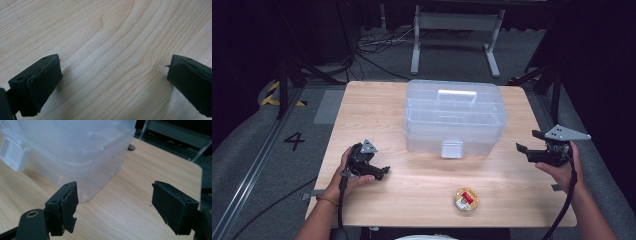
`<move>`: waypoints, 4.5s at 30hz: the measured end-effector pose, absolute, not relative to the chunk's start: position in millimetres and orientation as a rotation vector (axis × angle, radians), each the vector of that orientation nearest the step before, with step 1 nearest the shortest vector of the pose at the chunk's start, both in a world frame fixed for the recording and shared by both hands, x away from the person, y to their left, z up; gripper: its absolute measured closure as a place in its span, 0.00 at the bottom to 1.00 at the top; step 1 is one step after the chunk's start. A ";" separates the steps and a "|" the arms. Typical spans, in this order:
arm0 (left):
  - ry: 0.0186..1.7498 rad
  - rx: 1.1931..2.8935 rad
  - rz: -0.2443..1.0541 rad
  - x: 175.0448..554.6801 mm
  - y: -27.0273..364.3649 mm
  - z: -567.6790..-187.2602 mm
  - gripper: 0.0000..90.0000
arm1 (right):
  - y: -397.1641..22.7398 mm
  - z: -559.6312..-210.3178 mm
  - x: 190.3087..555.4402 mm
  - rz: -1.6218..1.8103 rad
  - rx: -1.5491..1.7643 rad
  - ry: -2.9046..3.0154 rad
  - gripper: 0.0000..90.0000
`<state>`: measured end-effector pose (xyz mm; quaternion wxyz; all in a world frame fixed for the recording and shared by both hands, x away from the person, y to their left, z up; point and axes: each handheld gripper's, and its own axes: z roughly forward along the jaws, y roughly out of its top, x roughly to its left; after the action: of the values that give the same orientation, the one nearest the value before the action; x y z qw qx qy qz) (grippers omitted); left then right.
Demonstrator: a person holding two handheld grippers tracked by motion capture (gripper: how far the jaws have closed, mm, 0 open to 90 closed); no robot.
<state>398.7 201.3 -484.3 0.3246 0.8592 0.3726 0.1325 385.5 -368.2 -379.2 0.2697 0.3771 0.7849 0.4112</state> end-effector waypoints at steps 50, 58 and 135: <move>0.750 2.180 0.353 457.6 117.1 -434.4 0.13 | -209.6 -307.6 509.5 0.982 0.775 2.350 0.82; 0.738 2.175 0.337 455.6 121.5 -432.9 0.16 | -208.4 -308.6 505.9 0.990 0.788 2.350 0.83; 0.699 2.097 0.421 372.9 149.2 -414.4 0.45 | -202.6 -293.8 459.7 0.947 0.697 2.447 0.83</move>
<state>372.9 149.2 -414.4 0.4310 0.8409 0.2804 0.1689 459.7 -202.6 -293.8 0.2120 0.2509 0.8808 0.3409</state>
